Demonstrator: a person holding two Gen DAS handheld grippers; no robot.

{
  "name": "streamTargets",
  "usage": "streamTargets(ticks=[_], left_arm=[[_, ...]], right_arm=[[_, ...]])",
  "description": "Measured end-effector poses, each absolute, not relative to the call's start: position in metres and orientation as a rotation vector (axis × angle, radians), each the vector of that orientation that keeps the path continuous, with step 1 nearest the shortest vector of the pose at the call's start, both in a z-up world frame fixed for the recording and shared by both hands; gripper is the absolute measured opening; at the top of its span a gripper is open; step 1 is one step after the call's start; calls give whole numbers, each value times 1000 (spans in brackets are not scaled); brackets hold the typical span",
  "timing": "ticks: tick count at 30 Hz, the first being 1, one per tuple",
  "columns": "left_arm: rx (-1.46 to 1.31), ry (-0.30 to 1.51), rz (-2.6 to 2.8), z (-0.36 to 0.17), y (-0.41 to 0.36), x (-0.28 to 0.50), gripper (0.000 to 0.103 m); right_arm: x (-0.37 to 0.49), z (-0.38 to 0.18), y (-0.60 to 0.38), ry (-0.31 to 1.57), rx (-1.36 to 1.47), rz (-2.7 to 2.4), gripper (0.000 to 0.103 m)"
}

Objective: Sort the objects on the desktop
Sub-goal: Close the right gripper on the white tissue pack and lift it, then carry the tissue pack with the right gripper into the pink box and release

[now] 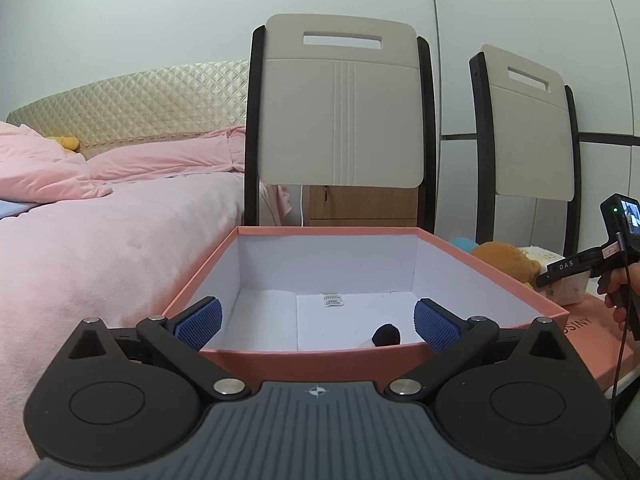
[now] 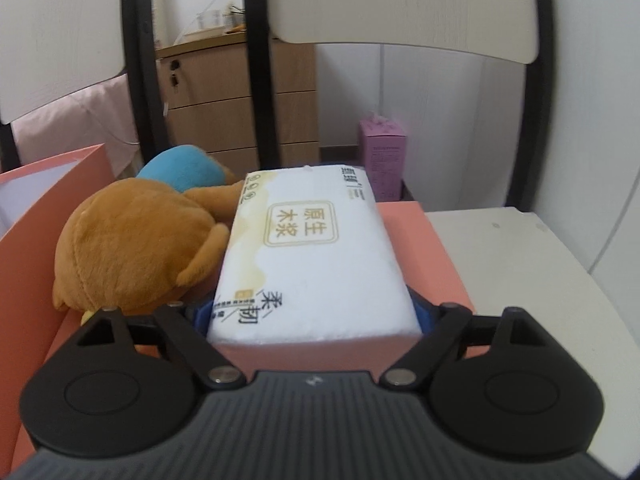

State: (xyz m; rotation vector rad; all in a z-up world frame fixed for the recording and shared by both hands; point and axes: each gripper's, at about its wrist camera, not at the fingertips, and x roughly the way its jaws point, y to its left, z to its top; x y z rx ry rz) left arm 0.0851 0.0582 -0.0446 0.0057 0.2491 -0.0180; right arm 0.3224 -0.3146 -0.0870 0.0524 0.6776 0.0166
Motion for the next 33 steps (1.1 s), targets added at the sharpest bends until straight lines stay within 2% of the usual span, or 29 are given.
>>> streamTargets(ticks=[10, 23, 33], left_arm=[[0, 255, -30, -44, 56, 86, 103], [-16, 241, -29, -40, 60, 83, 103], [-13, 228, 7, -38, 67, 78, 103]], right_arm=[[278, -43, -309, 577, 84, -72, 87], [261, 59, -249, 454, 47, 18, 87], [284, 52, -116, 571, -9, 344, 87]])
